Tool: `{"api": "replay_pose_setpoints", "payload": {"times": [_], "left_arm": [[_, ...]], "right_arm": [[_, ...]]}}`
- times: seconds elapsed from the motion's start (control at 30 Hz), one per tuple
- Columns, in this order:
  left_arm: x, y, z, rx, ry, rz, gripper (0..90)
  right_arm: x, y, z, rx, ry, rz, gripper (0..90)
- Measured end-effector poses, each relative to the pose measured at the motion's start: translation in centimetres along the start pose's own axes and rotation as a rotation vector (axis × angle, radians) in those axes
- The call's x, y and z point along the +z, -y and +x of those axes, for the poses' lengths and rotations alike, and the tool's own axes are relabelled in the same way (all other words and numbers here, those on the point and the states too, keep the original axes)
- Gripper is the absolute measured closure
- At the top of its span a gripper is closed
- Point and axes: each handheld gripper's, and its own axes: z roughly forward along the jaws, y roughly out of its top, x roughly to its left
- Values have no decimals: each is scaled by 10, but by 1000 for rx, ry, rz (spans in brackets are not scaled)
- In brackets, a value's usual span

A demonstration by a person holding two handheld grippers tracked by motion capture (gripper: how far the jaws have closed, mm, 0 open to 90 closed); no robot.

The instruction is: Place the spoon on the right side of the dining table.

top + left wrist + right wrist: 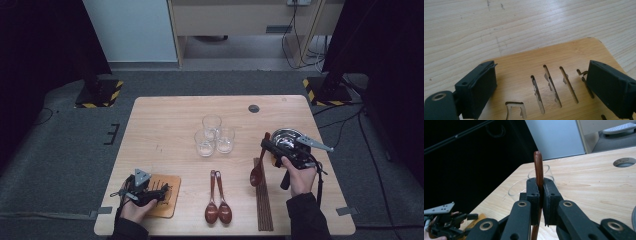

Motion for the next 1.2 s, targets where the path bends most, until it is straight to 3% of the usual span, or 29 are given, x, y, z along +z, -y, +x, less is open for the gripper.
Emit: {"api": "replay_pose_setpoints", "payload": {"times": [0.73, 1.2], "left_arm": [[0, 2, 0, -10, -10, -7, 61], [0, 2, 0, -10, -10, -7, 58]], "right_arm": [[7, -20, -8, -20, 59, -56, 849], [12, -25, -17, -8, 107, -100, 849]]}}
